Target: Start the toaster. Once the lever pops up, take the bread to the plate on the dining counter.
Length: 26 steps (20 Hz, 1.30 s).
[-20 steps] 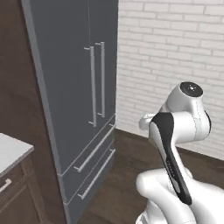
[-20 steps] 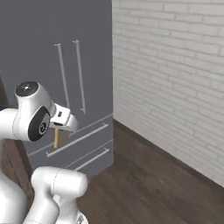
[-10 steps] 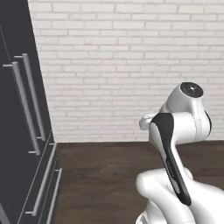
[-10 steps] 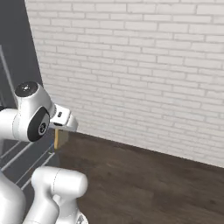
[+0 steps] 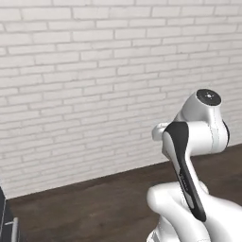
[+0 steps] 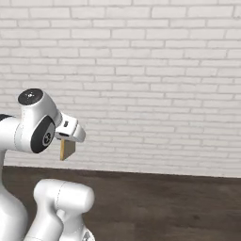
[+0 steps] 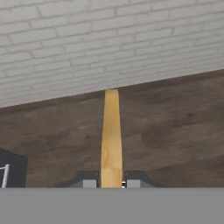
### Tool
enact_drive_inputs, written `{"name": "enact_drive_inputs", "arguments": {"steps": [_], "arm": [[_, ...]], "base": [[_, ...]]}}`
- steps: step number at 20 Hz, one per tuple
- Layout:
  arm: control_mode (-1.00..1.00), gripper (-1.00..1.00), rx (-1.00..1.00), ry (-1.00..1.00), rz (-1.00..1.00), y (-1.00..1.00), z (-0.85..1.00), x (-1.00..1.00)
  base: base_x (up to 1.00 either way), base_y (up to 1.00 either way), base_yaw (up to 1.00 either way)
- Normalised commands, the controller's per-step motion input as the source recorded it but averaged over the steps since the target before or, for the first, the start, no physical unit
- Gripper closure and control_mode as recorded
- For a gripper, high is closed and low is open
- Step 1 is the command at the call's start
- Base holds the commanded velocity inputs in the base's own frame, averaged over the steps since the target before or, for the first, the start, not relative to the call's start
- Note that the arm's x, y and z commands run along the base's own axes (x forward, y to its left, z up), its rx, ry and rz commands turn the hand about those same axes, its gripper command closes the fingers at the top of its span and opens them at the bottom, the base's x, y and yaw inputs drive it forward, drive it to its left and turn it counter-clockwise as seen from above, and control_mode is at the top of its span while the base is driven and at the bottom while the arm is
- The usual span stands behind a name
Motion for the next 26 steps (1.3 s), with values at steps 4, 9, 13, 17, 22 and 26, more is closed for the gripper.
{"name": "enact_drive_inputs", "arguments": {"steps": [4, 9, 13, 17, 22, 26], "arm": [[1.00, 1.00, 0.00, 0.00, 0.00, 0.00, 0.00, 0.00], [1.00, 1.00, 0.00, 0.00, 0.00, 0.00, 0.00, 0.00], [1.00, 1.00, 0.00, 0.00, 0.00, 0.00, 0.00, 0.00], [1.00, 1.00, 0.00, 0.00, 0.00, 0.00, 0.00, 0.00], [1.00, 1.00, 0.00, 0.00, 0.00, 0.00, 0.00, 0.00], [1.00, 1.00, 0.00, 0.00, 0.00, 0.00, 0.00, 0.00]], "base": [[1.00, 0.00, -0.41], [0.94, 0.00, -0.47], [0.75, 0.00, -0.59], [0.62, 0.00, -0.67], [0.56, 0.00, -0.70], [0.63, 0.00, -0.69]]}}
